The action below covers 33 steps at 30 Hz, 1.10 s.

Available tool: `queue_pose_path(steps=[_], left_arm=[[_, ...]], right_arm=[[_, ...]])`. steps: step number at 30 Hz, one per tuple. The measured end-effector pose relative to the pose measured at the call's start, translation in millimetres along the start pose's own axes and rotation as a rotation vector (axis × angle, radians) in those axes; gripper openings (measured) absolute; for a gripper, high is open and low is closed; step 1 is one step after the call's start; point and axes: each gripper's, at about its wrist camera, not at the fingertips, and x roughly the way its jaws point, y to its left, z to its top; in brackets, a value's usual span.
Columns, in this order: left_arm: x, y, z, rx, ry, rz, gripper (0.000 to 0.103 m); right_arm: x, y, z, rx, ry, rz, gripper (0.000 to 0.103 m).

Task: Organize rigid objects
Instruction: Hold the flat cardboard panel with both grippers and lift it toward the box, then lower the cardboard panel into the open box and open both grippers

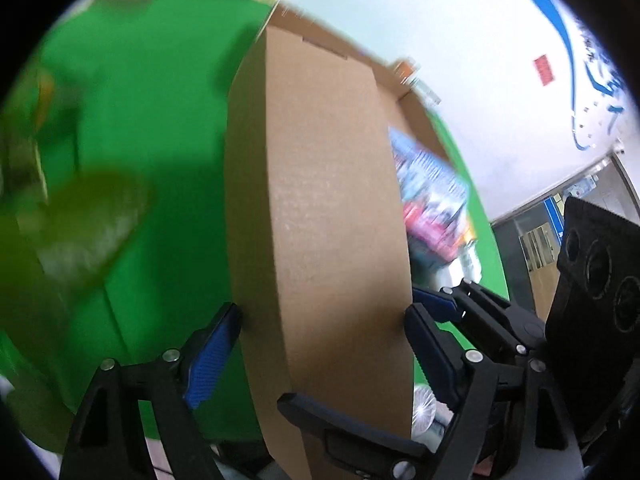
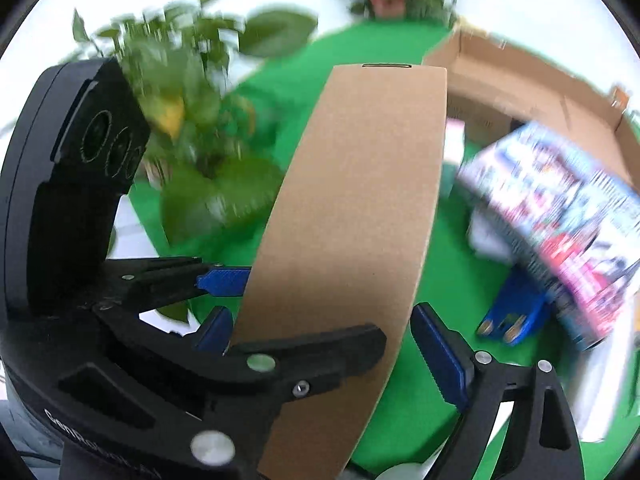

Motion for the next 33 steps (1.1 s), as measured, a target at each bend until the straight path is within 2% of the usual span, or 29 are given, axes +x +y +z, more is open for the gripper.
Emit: queue_pose_path(steps=[1,3,7,9,10,11,12,15,17,19,20,26,30,33], left_arm=[[-3,-15,5,0.033,-0.03,0.011,0.081],[-9,-35,23,0.081,-0.07,0.002,0.081],[-7,-78,57,0.184,-0.138,-0.015,0.08],[-12,-75,79,0.211,-0.142,-0.036,0.081],[-10,-86,88,0.236,-0.157,-0.047,0.081],[-25,-75,105,0.258,-0.178,-0.042,0.081],[-20,-71,119,0.251,-0.181,-0.054,0.081],[-34,-79,130,0.299,-0.254,-0.086,0.08],[-33,-89,151,0.329,-0.266,-0.096,0.08],[-33,-98,157,0.345,-0.284,-0.089,0.08],[-39,-93,165,0.35,-0.31,-0.11,0.08],[-61,-85,222,0.341,-0.391,-0.139,0.08],[-49,-78,251,0.313,-0.393,-0.118,0.08],[-33,-73,274,0.309,-0.358,-0.097,0.08]], right_arm=[[-14,3,5,0.007,-0.058,-0.042,0.089],[-37,1,16,0.005,-0.122,-0.07,0.088],[-66,-18,51,-0.003,-0.183,-0.075,0.087],[-75,-36,75,0.011,-0.213,-0.077,0.083],[-79,-41,84,0.014,-0.224,-0.101,0.082],[-97,-56,86,0.024,-0.277,-0.125,0.081],[-106,-61,95,0.026,-0.307,-0.148,0.081],[-122,-77,125,0.031,-0.363,-0.159,0.08],[-134,-89,138,0.029,-0.394,-0.177,0.08],[-145,-103,155,0.028,-0.426,-0.182,0.08],[-166,-113,161,0.059,-0.475,-0.175,0.08],[-198,-151,219,0.064,-0.533,-0.137,0.079],[-192,-175,280,0.061,-0.488,-0.092,0.079],[-188,-196,318,0.087,-0.466,-0.072,0.079]])
